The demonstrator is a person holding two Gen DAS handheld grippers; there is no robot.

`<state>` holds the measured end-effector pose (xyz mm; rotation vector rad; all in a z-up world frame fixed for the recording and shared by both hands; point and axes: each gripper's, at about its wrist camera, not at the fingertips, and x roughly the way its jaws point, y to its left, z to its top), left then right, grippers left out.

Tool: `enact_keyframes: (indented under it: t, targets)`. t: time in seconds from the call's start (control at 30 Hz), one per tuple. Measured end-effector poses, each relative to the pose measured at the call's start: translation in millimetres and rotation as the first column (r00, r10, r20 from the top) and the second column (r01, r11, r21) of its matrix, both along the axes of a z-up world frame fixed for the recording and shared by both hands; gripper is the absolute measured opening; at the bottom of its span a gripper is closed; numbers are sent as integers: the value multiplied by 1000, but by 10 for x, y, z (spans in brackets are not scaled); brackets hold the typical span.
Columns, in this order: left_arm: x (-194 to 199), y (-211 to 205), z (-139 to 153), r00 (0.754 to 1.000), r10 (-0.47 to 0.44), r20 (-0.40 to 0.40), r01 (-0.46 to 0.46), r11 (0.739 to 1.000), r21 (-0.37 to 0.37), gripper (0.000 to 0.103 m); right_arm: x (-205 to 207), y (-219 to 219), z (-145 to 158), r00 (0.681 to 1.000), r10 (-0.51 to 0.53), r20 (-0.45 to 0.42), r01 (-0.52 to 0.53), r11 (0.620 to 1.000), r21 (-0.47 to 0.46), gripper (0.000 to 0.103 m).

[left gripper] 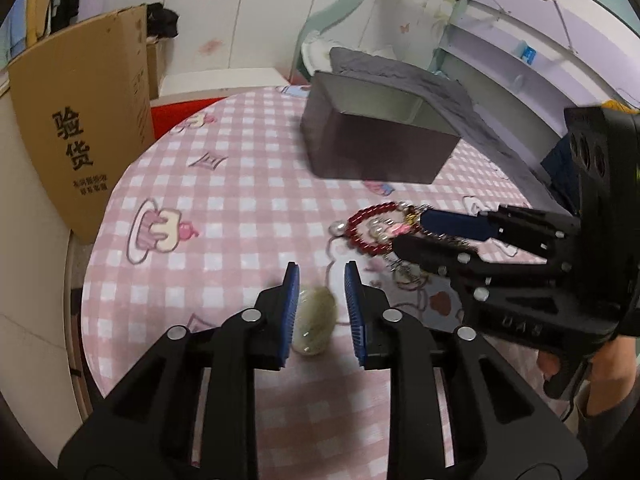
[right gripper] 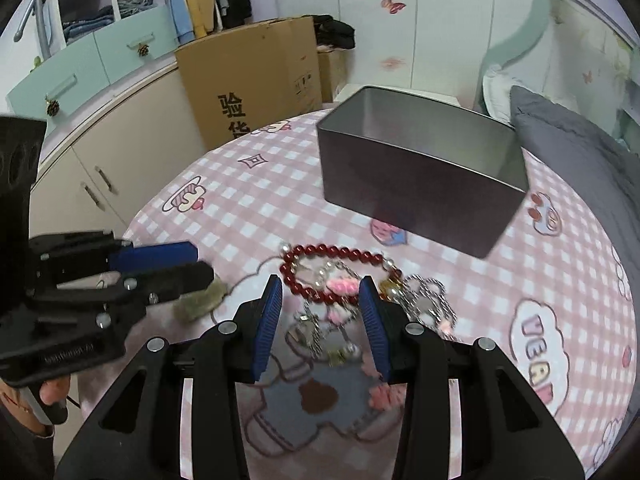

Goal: Organize jewelry
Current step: 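Grasp the jade pendant with the left tool while the right tool grasps the red bead bracelet, then carry both items over the grey box and open both tools to release them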

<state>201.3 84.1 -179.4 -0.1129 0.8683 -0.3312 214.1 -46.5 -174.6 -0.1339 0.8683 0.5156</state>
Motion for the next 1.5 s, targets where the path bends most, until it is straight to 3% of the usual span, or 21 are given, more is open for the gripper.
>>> enact_keyframes:
  t: [0.03,0.07,0.17,0.27,0.53,0.73,0.93,1.13,1.3,1.5]
  targets:
    - [-23,19,-6,1000,11,5,-11,1000,6,56,20,39,-8,1000,14,-4,-14,1000,-6,38]
    - [-65,40,2,999,24,28,-24,1000,7,70,40,82,-20,1000,30,-7,-30,999,-13,38]
    - [-137,70,3,999,14,47,-14,1000,15,70,75,206,-55,998,61,-14,-62,998,-32,33]
    - [-195,94,-28,998,26,63,-30,997,71,70,90,314,-65,996,90,-16,-91,995,-46,26]
    - [-252,137,-113,998,14,60,-18,998,65,70,122,454,-157,994,112,-1,-111,982,-150,9]
    - [-207,10,-160,999,-13,50,9,997,79,70,57,472,-210,993,114,9,-109,970,-216,9]
    - [-180,-81,-196,999,-16,38,10,989,145,63,41,481,-222,992,123,21,-114,966,-233,9]
    - [-140,-116,-188,999,-15,42,7,983,183,32,53,330,-142,995,96,10,-94,984,-150,6]
    - [-131,-83,-170,999,-9,39,3,988,152,31,19,95,130,998,63,27,-62,998,-21,6]
    - [-131,-51,-40,999,-10,40,8,998,55,29,1,-205,483,998,20,51,-26,993,119,6]
